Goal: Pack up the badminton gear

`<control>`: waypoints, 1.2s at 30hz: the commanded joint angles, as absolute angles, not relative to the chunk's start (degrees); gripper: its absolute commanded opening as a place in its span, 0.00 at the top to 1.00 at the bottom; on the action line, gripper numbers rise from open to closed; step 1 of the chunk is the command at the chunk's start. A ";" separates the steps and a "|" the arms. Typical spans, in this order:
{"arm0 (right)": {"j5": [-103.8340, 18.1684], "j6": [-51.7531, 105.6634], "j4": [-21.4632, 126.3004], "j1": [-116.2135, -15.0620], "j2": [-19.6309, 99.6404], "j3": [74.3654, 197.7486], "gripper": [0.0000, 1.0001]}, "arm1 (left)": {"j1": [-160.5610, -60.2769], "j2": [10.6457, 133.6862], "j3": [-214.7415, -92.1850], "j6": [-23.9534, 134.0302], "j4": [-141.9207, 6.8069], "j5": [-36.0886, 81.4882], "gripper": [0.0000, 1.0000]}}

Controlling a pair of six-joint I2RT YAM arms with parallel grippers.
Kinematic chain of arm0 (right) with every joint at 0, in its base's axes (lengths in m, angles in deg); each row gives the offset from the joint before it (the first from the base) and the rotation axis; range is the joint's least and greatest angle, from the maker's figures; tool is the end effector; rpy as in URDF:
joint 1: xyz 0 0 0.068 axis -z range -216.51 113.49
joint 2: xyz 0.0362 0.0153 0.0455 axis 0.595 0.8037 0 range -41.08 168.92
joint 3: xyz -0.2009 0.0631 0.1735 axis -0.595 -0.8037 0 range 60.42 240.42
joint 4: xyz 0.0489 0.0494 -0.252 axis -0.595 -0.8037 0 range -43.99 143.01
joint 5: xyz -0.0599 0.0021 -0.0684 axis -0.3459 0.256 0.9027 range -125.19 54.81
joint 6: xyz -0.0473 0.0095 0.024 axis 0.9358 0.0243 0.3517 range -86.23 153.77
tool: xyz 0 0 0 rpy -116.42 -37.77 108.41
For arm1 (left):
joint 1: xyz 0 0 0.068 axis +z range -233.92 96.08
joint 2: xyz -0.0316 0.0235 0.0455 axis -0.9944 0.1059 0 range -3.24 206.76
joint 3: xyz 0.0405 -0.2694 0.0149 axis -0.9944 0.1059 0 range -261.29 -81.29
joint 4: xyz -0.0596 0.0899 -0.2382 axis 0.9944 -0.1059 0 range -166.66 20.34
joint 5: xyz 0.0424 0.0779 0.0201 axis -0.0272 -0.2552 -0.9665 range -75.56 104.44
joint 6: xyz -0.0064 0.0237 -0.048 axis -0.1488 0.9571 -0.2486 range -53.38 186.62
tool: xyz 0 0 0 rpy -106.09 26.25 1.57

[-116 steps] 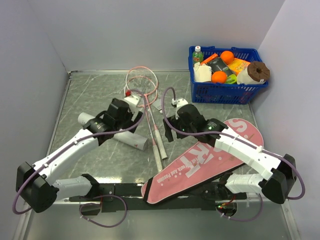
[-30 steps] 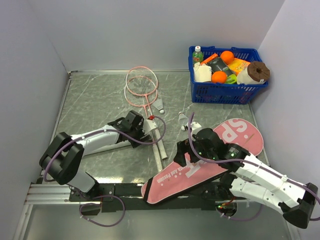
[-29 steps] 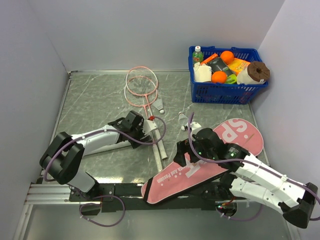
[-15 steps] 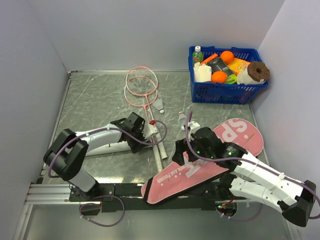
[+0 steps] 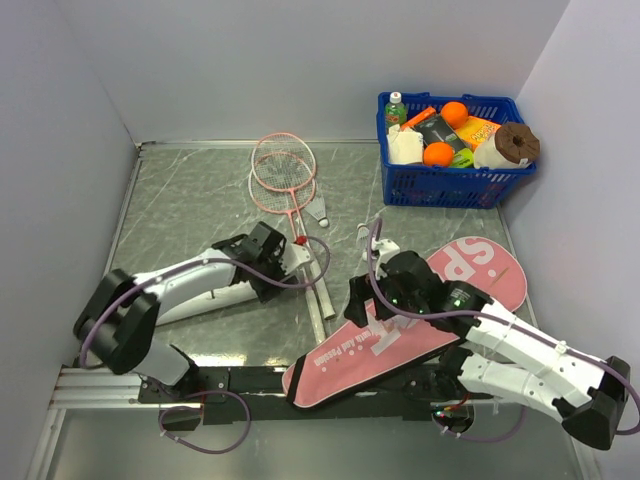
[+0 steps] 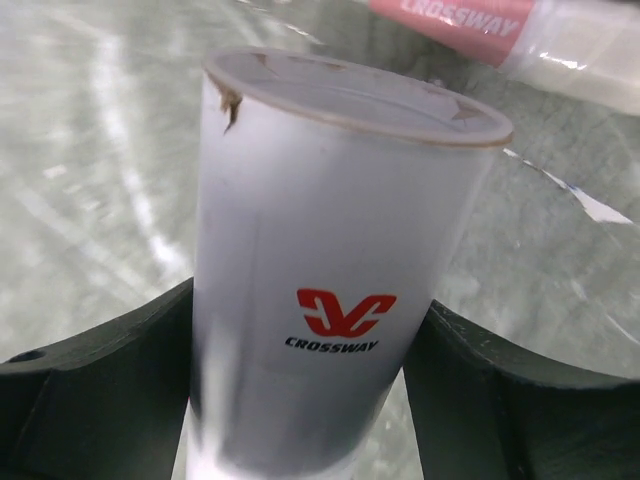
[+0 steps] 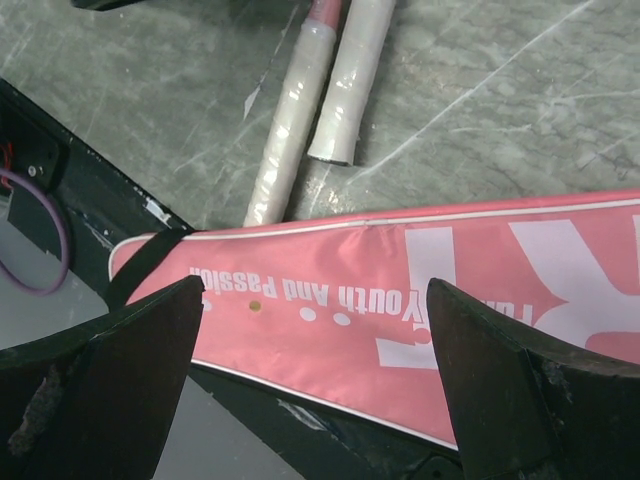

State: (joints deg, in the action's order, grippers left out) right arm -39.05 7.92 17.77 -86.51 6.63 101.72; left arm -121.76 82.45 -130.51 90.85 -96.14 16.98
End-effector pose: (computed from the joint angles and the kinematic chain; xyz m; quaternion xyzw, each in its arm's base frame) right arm 0.1103 0.1350 0.2683 -0.2042 0.8887 0.2758 0.3040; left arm 0.2222 -0.1746 0.1817 0.5056 0.8302 -0.0491 0.2296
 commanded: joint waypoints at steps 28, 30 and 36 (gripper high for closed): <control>-56.63 17.51 11.18 -86.78 15.78 130.55 0.07 | -127.16 52.31 -126.47 62.93 -86.46 49.60 0.99; -58.56 16.72 12.14 -86.78 16.66 130.82 0.12 | -127.60 51.52 -125.16 62.58 -85.13 49.33 0.99; -58.75 15.75 15.39 -86.78 20.09 131.79 0.24 | -129.01 46.16 -122.17 63.19 -83.28 42.40 0.99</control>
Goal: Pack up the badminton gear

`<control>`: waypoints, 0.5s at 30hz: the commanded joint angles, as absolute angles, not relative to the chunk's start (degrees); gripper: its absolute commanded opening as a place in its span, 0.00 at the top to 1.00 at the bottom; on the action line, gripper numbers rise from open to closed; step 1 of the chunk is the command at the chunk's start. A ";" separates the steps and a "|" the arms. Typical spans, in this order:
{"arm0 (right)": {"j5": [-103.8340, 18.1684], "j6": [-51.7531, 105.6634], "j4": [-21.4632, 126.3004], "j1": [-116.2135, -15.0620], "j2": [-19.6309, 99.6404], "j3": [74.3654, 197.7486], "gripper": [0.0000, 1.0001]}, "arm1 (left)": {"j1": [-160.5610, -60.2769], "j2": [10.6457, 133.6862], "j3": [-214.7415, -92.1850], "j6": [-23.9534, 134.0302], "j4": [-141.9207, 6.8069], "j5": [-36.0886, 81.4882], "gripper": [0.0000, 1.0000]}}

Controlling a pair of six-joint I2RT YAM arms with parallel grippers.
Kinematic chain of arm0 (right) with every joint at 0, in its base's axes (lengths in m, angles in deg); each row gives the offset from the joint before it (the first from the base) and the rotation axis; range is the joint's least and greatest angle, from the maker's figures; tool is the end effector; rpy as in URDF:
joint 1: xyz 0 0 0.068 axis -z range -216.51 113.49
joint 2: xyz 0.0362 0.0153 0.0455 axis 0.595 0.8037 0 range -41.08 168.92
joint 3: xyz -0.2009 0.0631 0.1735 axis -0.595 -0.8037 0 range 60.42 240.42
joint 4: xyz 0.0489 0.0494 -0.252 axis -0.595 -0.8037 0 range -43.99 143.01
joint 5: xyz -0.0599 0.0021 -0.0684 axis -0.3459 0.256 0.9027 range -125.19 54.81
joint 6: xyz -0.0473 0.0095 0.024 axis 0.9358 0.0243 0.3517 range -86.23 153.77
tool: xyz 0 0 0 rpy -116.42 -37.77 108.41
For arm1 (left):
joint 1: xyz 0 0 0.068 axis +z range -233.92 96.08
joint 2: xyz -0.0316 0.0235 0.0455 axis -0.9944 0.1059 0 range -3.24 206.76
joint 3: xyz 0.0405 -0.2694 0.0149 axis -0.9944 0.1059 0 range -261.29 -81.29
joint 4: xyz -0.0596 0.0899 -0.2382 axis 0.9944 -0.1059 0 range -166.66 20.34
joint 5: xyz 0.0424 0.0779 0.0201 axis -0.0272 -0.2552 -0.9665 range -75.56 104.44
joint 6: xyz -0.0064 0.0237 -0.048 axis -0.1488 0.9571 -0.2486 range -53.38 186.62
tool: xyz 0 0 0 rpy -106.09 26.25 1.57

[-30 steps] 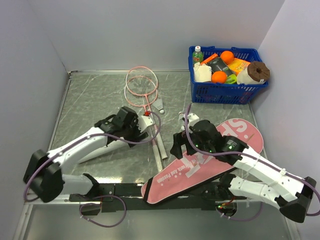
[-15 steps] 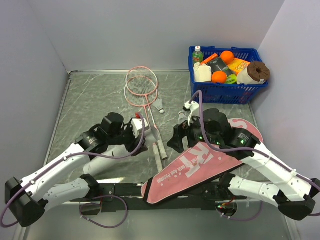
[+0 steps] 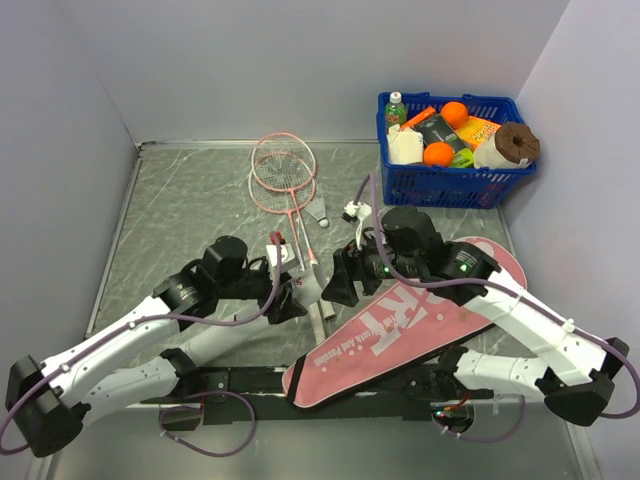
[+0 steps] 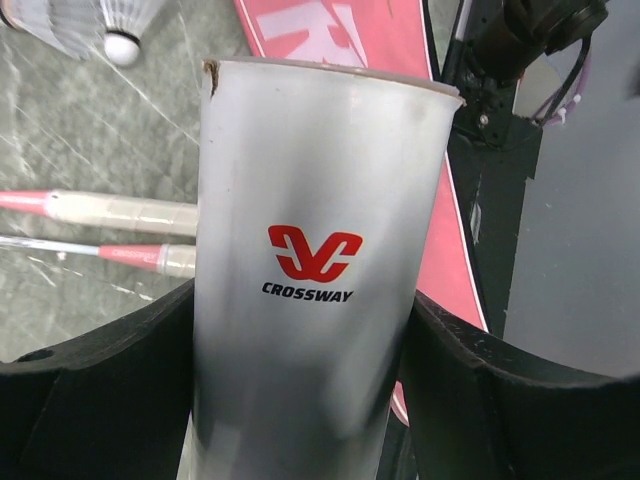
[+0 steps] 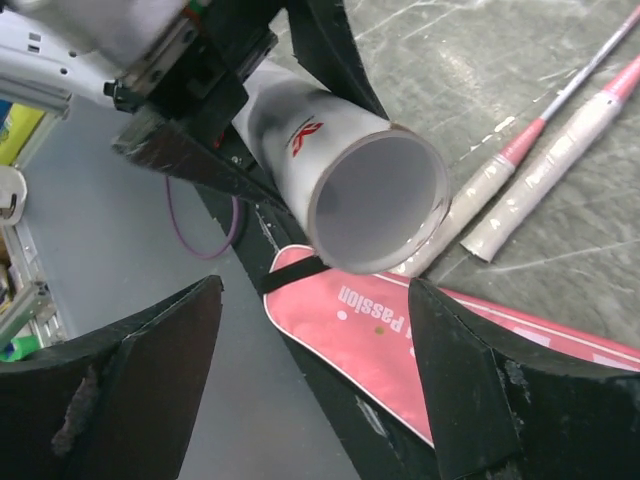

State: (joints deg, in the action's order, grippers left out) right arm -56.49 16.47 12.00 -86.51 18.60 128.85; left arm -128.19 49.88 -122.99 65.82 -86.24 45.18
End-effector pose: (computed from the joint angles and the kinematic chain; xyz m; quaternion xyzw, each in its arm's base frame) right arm 0.1254 0.1694 0.3807 -0.3279 0.8007 0.3976 0.3053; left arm 0.1348 -0.1568 0.2858 0.4329 0.7172 -0.4002 0.3716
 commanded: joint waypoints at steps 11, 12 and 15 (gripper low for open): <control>-62.17 14.00 20.67 -86.78 25.19 131.96 0.50 | -130.06 44.66 -121.28 63.72 -83.11 38.70 0.99; -62.26 13.99 20.93 -86.87 25.19 132.05 0.50 | -130.32 44.92 -121.28 63.72 -83.46 38.61 0.99; -62.96 13.73 22.16 -86.78 24.49 131.44 0.53 | -130.59 45.01 -121.20 63.98 -83.28 38.35 0.99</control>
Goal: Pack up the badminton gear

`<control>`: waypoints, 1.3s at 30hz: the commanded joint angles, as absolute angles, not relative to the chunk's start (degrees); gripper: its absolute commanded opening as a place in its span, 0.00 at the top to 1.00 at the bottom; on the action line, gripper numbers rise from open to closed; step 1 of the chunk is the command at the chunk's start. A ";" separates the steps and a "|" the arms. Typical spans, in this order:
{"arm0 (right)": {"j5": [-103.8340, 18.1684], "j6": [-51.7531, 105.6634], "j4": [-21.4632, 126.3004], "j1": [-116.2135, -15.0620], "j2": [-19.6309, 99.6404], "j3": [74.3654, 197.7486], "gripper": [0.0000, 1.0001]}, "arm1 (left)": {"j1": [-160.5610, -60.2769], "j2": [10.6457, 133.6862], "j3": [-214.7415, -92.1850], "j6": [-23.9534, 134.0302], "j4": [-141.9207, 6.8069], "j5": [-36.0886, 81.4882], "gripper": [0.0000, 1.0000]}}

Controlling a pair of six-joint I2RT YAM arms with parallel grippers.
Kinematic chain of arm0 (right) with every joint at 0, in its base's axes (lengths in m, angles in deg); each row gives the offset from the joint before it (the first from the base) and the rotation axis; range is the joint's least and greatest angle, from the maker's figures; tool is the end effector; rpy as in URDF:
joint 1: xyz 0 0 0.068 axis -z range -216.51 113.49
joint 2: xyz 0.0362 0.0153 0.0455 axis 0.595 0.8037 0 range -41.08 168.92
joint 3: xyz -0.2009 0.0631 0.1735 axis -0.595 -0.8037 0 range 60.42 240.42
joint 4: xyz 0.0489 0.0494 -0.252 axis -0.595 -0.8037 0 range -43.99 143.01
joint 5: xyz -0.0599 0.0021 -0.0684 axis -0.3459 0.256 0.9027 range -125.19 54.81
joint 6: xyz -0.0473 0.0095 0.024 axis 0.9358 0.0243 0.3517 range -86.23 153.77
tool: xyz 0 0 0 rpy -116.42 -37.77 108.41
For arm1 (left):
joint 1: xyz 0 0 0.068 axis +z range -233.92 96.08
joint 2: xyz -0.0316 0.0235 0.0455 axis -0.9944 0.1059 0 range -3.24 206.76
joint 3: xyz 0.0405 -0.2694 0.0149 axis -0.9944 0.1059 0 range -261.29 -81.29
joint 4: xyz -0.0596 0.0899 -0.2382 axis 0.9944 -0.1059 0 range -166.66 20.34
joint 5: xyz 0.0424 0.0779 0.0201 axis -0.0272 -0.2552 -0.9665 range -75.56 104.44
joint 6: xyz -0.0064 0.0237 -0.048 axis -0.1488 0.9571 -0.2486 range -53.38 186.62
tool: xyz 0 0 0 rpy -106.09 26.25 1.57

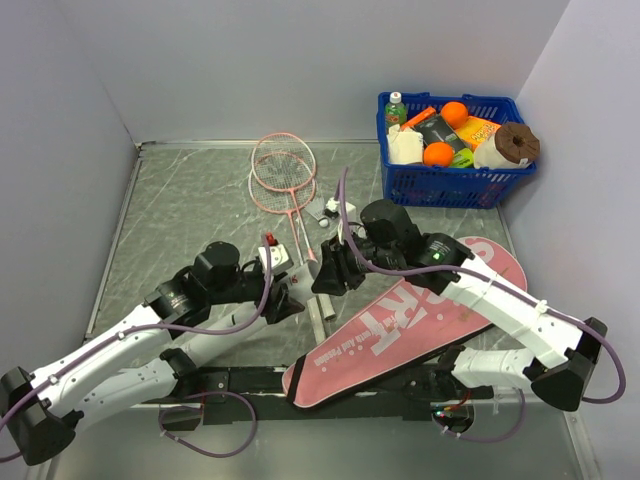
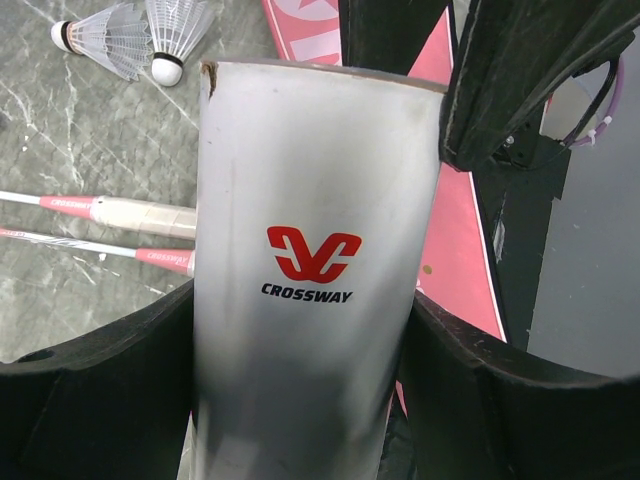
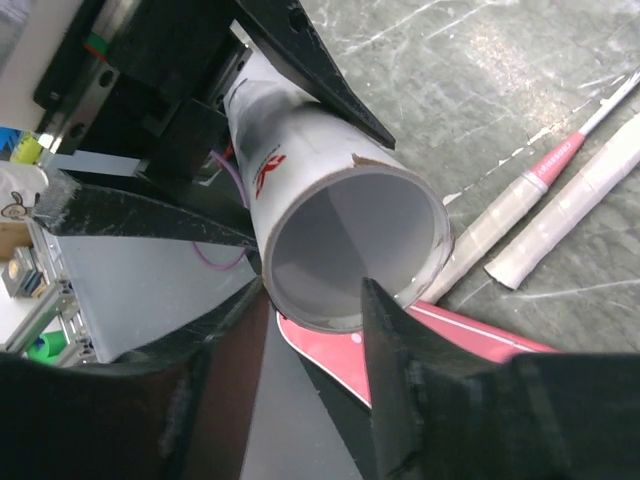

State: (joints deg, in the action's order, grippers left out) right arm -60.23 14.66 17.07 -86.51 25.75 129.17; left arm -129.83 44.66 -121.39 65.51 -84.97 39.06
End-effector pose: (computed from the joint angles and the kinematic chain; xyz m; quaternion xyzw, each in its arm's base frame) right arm 0.1474 0.1988 0.3649 -0.3276 0.8038 0.4175 0.2687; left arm 0.1228 -0.1480 0.2938 0.4193 0.7089 -0.3779 0.4228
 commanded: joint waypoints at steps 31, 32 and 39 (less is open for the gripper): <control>-70.25 16.54 25.15 -86.00 14.57 125.29 1.00 | -131.38 38.78 -119.44 63.89 -81.44 41.59 0.99; -70.96 17.07 24.80 -85.73 13.43 125.55 1.00 | -131.55 38.16 -119.44 64.07 -81.44 41.86 0.99; -71.93 20.94 22.95 -85.11 8.85 123.97 1.00 | -132.87 37.02 -119.44 64.51 -82.23 42.04 0.99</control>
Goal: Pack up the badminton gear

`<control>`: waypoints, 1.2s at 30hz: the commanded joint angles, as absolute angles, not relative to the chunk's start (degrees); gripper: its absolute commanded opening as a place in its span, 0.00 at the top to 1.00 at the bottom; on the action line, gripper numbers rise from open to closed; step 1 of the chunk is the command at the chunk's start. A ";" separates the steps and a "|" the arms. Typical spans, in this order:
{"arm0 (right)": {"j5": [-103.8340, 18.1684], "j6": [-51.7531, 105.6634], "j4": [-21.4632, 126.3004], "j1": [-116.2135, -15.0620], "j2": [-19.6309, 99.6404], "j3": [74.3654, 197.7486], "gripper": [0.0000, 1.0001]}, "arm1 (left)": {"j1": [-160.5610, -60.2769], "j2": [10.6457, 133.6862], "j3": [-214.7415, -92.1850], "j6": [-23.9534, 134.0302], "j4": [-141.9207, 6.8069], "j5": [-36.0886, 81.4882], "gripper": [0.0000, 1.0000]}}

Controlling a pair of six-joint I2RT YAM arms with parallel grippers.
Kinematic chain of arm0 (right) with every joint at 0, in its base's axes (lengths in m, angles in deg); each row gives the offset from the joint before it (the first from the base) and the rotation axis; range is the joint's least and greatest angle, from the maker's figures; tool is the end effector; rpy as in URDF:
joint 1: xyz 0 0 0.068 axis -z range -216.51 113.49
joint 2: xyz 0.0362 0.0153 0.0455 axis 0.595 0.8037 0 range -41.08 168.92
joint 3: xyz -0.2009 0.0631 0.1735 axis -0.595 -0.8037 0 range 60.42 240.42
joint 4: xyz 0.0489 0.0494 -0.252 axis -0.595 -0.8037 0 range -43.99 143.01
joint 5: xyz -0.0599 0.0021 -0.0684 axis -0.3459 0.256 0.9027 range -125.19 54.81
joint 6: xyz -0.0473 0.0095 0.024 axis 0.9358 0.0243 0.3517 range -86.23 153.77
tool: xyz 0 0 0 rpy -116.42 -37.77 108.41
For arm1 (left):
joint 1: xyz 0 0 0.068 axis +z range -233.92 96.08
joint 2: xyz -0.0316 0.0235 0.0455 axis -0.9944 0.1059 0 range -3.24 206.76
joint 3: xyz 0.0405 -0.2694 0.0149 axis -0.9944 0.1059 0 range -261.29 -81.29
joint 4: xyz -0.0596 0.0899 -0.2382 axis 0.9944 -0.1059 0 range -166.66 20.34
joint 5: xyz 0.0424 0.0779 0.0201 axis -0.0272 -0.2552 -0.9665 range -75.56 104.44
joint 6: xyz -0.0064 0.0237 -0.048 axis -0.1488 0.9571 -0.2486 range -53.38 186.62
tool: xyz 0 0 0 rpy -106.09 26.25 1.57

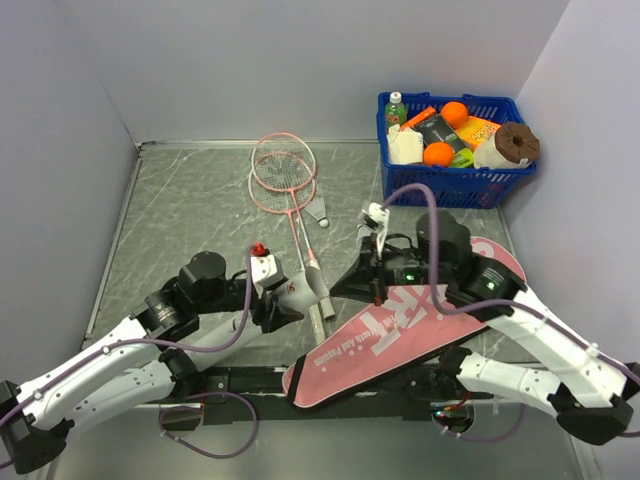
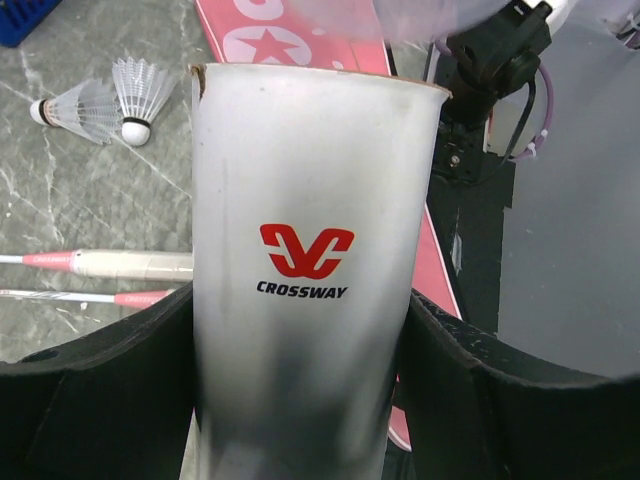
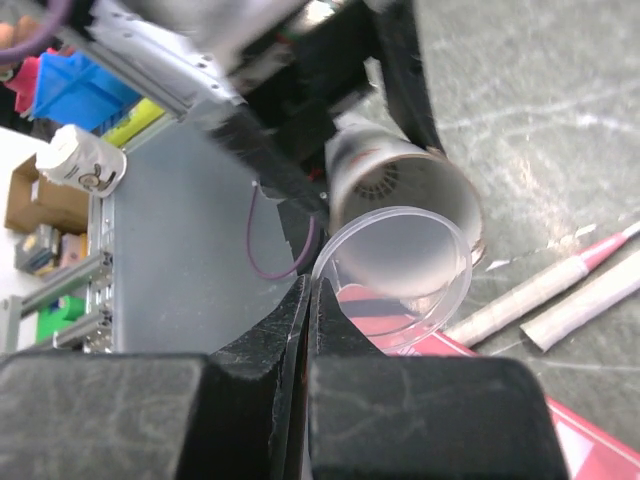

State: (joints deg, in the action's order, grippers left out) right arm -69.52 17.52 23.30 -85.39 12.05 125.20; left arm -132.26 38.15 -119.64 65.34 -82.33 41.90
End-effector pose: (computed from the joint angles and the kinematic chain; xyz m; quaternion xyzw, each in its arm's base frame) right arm 0.1084 0.1545 0.4009 -0.3836 0.6935 0.5033 0.3444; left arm 0.1017 -0.1390 0.3063 0.4405 0.6527 -0.4179 0.4530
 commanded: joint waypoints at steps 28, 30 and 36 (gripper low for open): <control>-38.71 5.39 33.93 -72.46 51.28 118.34 1.00 | -133.31 37.55 -124.19 60.64 -88.12 27.89 0.99; -38.36 4.68 34.73 -72.46 53.57 118.34 1.00 | -133.40 37.10 -124.01 60.38 -87.59 27.36 0.99; -36.77 4.06 35.17 -72.55 56.13 119.83 0.59 | -133.31 36.93 -124.27 59.59 -87.59 25.08 0.99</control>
State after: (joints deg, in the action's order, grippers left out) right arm -38.70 5.26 32.57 -72.37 56.26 118.38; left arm -133.13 37.77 -122.46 64.27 -86.76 27.98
